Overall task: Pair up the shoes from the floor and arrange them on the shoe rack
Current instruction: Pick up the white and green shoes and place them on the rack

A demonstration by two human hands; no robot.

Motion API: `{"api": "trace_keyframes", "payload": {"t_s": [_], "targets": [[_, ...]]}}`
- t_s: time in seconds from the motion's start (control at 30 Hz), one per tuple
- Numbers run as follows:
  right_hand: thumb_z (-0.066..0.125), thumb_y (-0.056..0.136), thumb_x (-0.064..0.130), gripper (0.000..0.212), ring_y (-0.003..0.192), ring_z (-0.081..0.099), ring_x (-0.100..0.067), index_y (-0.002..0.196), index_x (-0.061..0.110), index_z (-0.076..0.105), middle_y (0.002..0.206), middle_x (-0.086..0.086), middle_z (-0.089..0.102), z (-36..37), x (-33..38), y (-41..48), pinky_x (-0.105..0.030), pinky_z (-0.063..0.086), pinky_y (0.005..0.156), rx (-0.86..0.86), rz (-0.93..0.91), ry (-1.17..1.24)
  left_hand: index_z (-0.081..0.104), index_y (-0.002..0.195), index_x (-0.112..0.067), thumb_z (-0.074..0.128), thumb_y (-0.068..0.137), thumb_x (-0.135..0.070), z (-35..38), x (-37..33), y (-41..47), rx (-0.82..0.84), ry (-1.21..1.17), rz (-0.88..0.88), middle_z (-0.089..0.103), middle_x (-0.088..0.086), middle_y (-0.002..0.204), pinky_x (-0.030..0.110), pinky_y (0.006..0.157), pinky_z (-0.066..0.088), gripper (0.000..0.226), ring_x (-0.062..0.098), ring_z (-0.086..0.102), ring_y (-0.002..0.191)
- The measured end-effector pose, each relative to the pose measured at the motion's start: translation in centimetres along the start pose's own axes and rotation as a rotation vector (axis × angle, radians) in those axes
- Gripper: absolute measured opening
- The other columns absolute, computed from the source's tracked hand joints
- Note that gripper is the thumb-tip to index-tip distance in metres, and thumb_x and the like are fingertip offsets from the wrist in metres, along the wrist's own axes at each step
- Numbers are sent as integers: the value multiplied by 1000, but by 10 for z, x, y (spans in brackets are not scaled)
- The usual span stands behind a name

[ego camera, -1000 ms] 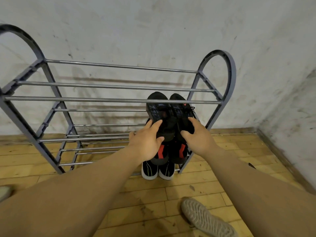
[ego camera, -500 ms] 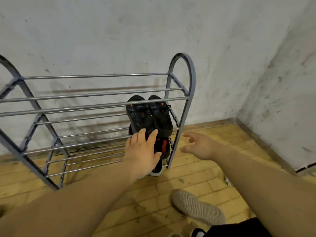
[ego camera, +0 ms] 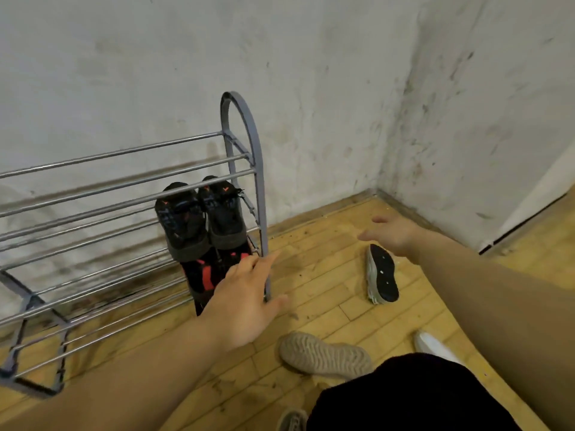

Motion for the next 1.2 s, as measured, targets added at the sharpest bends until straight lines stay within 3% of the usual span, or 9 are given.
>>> {"api": "trace_keyframes", "payload": {"t_s": [0.1, 0.23, 0.37, 0.47, 0.7, 0.87, 0.97, 1.07, 1.2], "targets": [[78, 90, 43, 82, 126, 53, -32, 157, 18, 40, 154, -12, 48, -14, -70, 12, -39, 47, 96, -50, 74, -112, 13, 162, -37, 53, 99, -59, 17, -20, 24, 60, -19, 32, 23, -7, 164, 40, 120, 29, 78, 22, 23, 151], [81, 85, 46, 96, 130, 54, -32, 161, 14, 31, 153, -14, 49, -1, -179, 37, -40, 51, 98, -50, 249, -135, 8, 162, -37, 53, 99, -57, 55, -53, 77, 194, 47, 110, 17, -3, 167, 42, 121, 30, 80, 23, 21, 153], [83, 76, 57, 109, 114, 61, -31, 161, 18, 26, 141, -16, 53, 35, -251, 86, -37, 52, 80, 0, 361, -81, 8, 163, -38, 49, 98, -61, 99, -72, 126, 242, 59, 130, 17, -5, 167, 47, 119, 34, 80, 21, 24, 152], [77, 84, 55, 100, 108, 58, -32, 162, 23, 23, 142, -16, 43, 66, -260, 128, -37, 53, 80, -4, 320, -80, 12, 162, -40, 53, 98, -58, 136, -75, 147, 229, 55, 155, 18, -8, 167, 42, 119, 34, 78, 17, 27, 150], [57, 95, 56, 87, 128, 48, -46, 164, 38, 6, 158, -20, 20, 119, -278, 203, -49, 50, 104, -120, 320, -121, 17, 159, -44, 57, 97, -54, 208, -23, 144, 284, -86, -20, 24, -13, 161, 37, 111, 39, 74, 14, 36, 142], [52, 99, 47, 73, 113, 60, -36, 164, 35, 21, 148, -15, 42, 110, -281, 199, -45, 56, 96, -235, 283, -35, 18, 160, -43, 62, 96, -51, 224, -1, 132, 333, -105, -66, 26, -14, 160, 29, 103, 38, 78, 11, 38, 139], [49, 101, 43, 57, 110, 62, -26, 157, 35, 38, 143, -1, 58, 93, -262, 173, -40, 56, 89, -270, 199, 243, 17, 159, -44, 67, 94, -49, 218, -5, 140, 291, -154, -62, 25, -15, 158, 29, 105, 38, 82, 9, 36, 140], [43, 107, 41, 36, 93, 69, -23, 142, 44, 51, 124, 4, 66, 74, -258, 105, -34, 57, 71, -253, 197, 534, 14, 158, -49, 70, 91, -49, 216, -20, 142, 276, -209, -46, 20, -18, 159, 30, 106, 40, 88, 6, 33, 141], [43, 108, 47, 38, 72, 69, -21, 144, 59, 47, 107, -4, 71, 70, -273, 18, -36, 58, 73, -132, 140, 634, -1, 151, -64, 73, 83, -61, 227, -59, 135, 333, -175, 77, -2, -29, 161, 43, 117, 37, 100, 12, 19, 153]]}}
Point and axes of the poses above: each hand's wrist, its own y-axis towards the middle knuckle, its own z-axis out of the palm, x = y × z, the point moved 7 cm from there along y, towards the middle knuckle
